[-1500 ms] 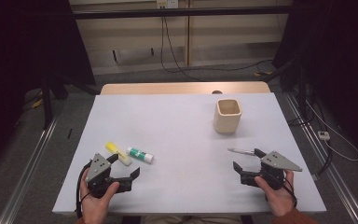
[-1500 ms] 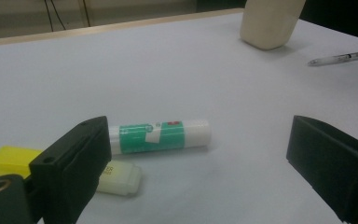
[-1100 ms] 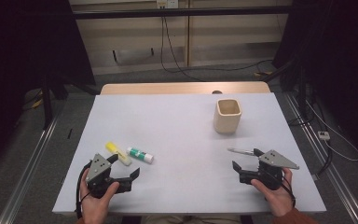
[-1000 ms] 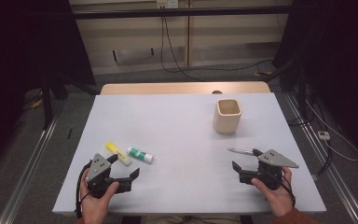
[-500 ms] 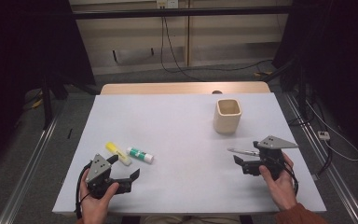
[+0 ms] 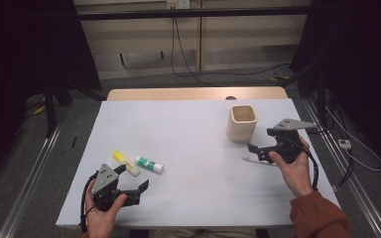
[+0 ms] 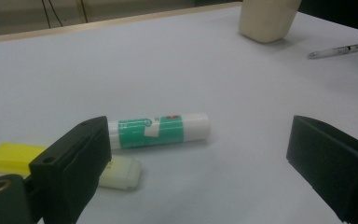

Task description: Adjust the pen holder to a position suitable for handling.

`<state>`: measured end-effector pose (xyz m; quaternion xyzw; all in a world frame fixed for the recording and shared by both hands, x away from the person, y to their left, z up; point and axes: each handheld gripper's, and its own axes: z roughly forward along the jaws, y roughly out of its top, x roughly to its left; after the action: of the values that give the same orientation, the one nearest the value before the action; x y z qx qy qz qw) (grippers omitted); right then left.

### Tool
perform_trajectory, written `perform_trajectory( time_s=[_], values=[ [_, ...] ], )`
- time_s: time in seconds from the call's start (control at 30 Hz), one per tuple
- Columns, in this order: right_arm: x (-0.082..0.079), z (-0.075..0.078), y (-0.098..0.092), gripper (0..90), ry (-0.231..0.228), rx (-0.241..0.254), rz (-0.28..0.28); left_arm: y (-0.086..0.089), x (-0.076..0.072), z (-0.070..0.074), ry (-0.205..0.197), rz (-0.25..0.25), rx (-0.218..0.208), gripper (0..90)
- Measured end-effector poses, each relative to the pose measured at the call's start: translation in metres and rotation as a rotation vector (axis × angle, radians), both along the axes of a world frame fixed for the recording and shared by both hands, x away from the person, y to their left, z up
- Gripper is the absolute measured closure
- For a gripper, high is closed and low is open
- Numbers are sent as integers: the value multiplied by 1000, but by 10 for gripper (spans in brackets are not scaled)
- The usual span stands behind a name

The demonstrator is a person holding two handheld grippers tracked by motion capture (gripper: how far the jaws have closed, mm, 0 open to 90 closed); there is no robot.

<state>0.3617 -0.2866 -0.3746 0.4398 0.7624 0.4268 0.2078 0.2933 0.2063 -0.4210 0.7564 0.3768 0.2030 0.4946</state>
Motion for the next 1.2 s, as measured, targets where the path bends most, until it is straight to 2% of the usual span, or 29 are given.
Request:
perform_trajectory(
  time_s=[0.03,0.1,0.17,0.23,0.27,0.37,0.4,0.43,0.57,0.6,0.63,0.73,0.77,0.9,1.07,1.2],
  values=[
    [10,3,-3,86,3,1,5,0,0,0,1,-1,0,64],
    [16,5,-4,89,7,-4,5,0,0,0,2,-2,1,64],
    [32,10,-9,103,21,-2,6,1,0,0,5,-3,-2,64],
    [38,11,-11,105,26,1,8,1,0,0,5,-3,-2,64],
    [49,15,-15,117,30,5,10,1,0,0,5,-3,-2,64],
    [65,19,-17,122,43,5,26,1,0,-1,6,-4,-2,64],
    [65,19,-17,122,43,5,26,1,0,-1,9,-5,-1,64],
    [76,21,-17,126,60,-5,35,0,0,-1,11,-6,-3,64],
    [98,23,-17,174,82,-12,54,0,0,-1,10,-9,5,64],
    [98,23,-17,174,82,-12,54,0,1,-1,11,-10,7,64],
    [108,23,-17,184,93,-31,66,0,0,-1,11,-9,6,64],
    [118,23,-17,209,116,-41,84,1,0,-1,12,-9,7,64],
    [126,21,-16,216,130,-57,94,1,0,-1,12,-9,8,64],
    [140,14,-14,256,164,-84,111,1,0,-1,14,-11,7,64],
    [149,5,-10,297,192,-90,126,1,1,-2,16,-11,9,64],
    [157,-4,-10,375,207,-96,137,1,1,-2,19,-12,7,64]
  ],
)
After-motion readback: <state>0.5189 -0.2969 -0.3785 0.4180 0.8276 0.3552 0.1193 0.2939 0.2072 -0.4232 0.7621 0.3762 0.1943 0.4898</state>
